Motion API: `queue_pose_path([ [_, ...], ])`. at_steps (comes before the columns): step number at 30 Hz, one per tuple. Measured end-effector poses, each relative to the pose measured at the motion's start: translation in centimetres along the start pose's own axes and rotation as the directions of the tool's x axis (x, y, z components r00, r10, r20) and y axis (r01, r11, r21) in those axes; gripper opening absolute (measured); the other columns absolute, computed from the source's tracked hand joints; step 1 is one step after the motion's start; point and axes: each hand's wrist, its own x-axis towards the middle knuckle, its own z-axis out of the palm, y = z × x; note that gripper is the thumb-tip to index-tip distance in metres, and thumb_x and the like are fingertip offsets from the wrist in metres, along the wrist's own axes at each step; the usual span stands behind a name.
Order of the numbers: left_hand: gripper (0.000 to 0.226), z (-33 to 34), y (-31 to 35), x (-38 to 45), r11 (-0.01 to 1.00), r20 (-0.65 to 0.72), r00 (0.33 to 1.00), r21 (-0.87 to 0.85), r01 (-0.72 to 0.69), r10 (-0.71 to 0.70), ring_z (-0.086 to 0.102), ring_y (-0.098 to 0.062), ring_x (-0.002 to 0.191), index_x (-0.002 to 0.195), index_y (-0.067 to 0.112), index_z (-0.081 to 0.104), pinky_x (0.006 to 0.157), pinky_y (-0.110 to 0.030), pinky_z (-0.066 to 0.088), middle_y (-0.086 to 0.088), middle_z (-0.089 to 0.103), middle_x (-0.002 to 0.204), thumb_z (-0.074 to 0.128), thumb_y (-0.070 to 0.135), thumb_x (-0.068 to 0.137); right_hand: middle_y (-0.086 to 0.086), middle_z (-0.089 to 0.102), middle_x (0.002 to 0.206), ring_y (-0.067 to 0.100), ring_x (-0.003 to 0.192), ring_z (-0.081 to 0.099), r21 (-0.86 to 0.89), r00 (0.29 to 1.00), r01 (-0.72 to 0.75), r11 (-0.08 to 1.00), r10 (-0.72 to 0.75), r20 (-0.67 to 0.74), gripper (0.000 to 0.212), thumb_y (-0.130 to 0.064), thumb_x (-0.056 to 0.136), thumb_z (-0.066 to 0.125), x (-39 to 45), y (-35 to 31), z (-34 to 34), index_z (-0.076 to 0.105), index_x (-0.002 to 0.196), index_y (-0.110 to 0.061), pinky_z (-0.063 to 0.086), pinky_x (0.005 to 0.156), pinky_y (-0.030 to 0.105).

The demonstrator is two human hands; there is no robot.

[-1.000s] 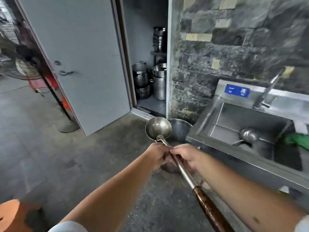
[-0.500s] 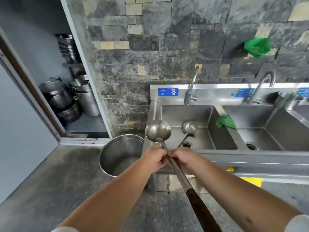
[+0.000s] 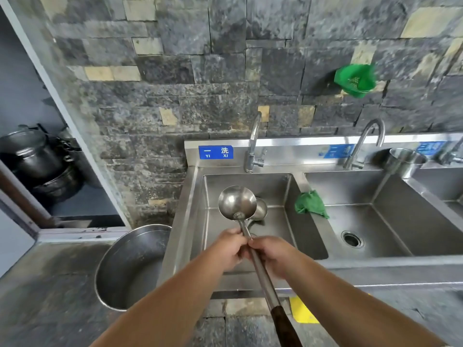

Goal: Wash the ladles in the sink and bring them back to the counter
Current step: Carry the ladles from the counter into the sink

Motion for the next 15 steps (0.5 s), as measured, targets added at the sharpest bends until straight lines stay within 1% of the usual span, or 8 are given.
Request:
queue_pose_path([
  [2,0.029,1.1,0.9,1.9,1.0,-0.014,1.0,0.02,0.002,-0.002,0.047,-0.01,0.036,0.082,0.011,0.063,0.035,-0.015,0.03,-0.004,0.057,0.06,0.049,-0.013,0.089,0.016,0.067,0.066,0.018,0.054,0.065,0.022,1.0,-0.023,1.0,0.023,-0.001,0.02,-0.002,0.097,0.047,1.8,-1.2,-1.2,0.064,0.088,0.004,0.054,0.054,0.022],
  [4,0.028,1.8,1.5,3.8,1.0,-0.021,1.0,0.016,0.005,-0.005,0.046,-0.011,0.039,0.085,0.011,0.062,0.036,-0.016,0.03,-0.006,0.053,0.066,0.049,-0.013,0.088,0.015,0.067,0.064,0.017,0.053,0.065,0.022,0.999,-0.045,0.999,0.045,-0.003,0.022,-0.003,0.098,0.047,3.5,-2.2,-2.1,0.064,0.087,0.004,0.054,0.055,0.022],
  [7,0.025,2.3,2.1,6.6,0.999,-0.025,0.999,-0.013,0.041,-0.041,0.05,-0.014,0.046,0.087,0.007,0.062,0.038,-0.019,0.035,-0.007,0.055,0.068,0.048,-0.014,0.088,0.016,0.066,0.067,0.016,0.052,0.065,0.03,0.998,-0.05,0.998,0.051,-0.032,0.021,-0.002,0.098,0.047,6.1,-3.4,-3.0,0.064,0.087,0.005,0.055,0.057,0.021],
  [9,0.025,2.3,2.5,8.5,0.998,0.015,0.998,-0.037,0.054,-0.054,0.055,-0.013,0.044,0.083,0.007,0.06,0.036,-0.018,0.04,-0.007,0.057,0.067,0.048,-0.014,0.09,0.018,0.066,0.071,0.018,0.055,0.066,0.035,0.997,-0.058,0.998,0.06,-0.057,0.02,-0.001,0.097,0.049,8.1,-4.0,-3.4,0.065,0.086,0.006,0.057,0.062,0.023],
  [11,0.025,2.0,3.0,10.2,0.997,0.038,0.997,-0.044,0.07,-0.068,0.056,-0.011,0.04,0.08,0.006,0.059,0.035,-0.018,0.041,-0.006,0.058,0.063,0.049,-0.014,0.091,0.019,0.067,0.071,0.021,0.058,0.067,0.039,0.994,-0.071,0.997,0.074,-0.078,0.018,0.0,0.095,0.052,10.0,-4.6,-3.6,0.066,0.087,0.008,0.057,0.065,0.025],
  [13,0.023,1.3,3.3,12.9,0.995,0.059,0.994,-0.038,0.09,-0.088,0.057,-0.014,0.043,0.08,0.005,0.059,0.037,-0.019,0.041,-0.007,0.058,0.062,0.051,-0.013,0.091,0.022,0.068,0.077,0.024,0.062,0.068,0.047,0.99,-0.094,0.994,0.099,-0.098,0.017,0.001,0.095,0.052,11.9,-5.3,-3.4,0.065,0.094,0.013,0.057,0.063,0.027],
  [15,0.021,0.6,3.6,15.7,0.993,0.094,0.99,-0.036,0.111,-0.107,0.056,-0.018,0.052,0.081,0.006,0.059,0.044,-0.022,0.042,-0.007,0.058,0.065,0.051,-0.012,0.09,0.026,0.067,0.084,0.027,0.068,0.068,0.103,0.983,-0.125,0.987,0.136,-0.119,0.02,0.002,0.095,0.05,13.6,-6.1,-3.3,0.062,0.101,0.017,0.058,0.059,0.028],
])
